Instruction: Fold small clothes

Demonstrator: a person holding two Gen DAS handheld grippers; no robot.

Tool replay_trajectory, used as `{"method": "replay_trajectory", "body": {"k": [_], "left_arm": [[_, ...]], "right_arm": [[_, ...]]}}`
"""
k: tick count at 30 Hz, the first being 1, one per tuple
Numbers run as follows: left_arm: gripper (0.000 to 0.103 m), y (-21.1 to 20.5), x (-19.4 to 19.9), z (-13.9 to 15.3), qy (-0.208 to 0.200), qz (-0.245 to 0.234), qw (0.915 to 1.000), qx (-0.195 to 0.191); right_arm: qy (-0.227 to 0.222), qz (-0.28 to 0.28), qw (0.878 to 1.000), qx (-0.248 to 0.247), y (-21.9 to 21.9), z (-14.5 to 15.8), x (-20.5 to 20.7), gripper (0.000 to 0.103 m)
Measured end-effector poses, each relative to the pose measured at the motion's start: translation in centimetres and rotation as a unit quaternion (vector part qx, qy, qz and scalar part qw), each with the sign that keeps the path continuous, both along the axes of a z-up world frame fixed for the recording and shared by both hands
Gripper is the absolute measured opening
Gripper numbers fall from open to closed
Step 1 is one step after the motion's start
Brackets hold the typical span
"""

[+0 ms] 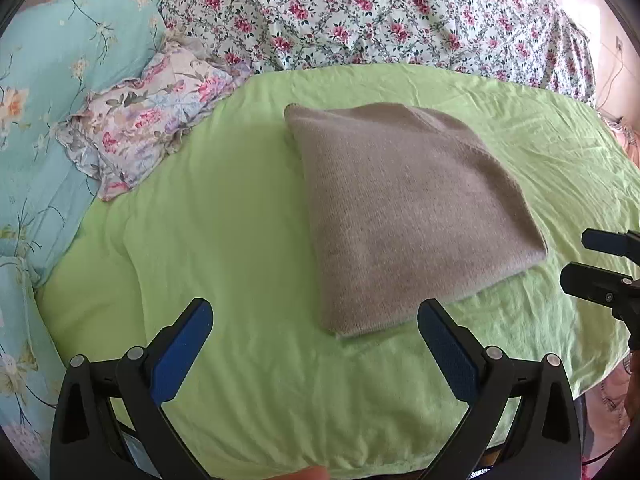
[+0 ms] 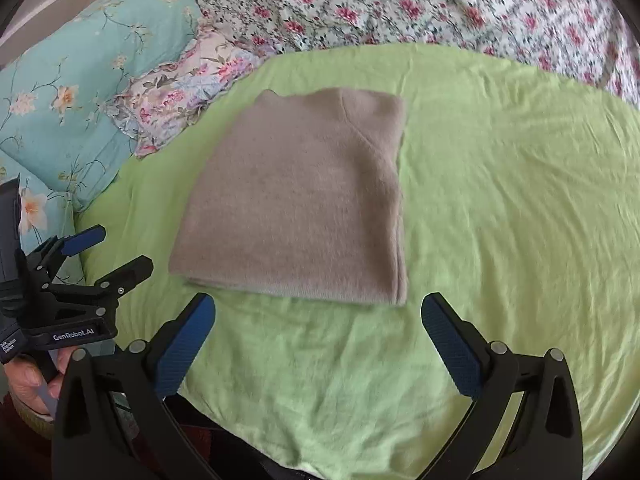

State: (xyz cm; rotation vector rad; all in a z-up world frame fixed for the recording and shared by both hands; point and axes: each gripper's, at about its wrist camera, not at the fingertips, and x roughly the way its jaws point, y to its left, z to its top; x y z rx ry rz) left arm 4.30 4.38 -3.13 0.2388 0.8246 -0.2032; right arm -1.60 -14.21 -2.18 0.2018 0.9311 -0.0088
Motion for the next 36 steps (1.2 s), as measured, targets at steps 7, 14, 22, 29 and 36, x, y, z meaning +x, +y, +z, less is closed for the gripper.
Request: {"method": "replay_trajectory", "body": {"k": [7,14,22,29,36], "left_arm": [[0.103,-0.1,0.6,0.1,0.000,0.010,0.9999,0.002],[0.103,0.4,1.6,0.3,0.003,0.018,0.9996,-0.019],[0.103,0.9,2.9,0.7,0.010,0.019,0.9985,-0.051],[0.103,0.9,3.2,0.9,0.017,0.030,0.9982,-0.048],[0.103,0.5,4.1,0.5,0.029,0.041,0.9982,-0.031]], "right_arm": [[0.005,0.016,1.000,-0.016,0.5,0.4,1.6,0.103],[0.019,0.017,0.999,-0.027,0.6,0.2,2.9,0.103],[0.038,0.009,0.999,-0.031,0.3,0.3,4.6,0.103],[0.041,0.012,0.997,-0.072,0.8,1.1,5.7,0.103],[0.054,0.013,0.995,-0.086,0.4,0.7,6.4,0.103]]}}
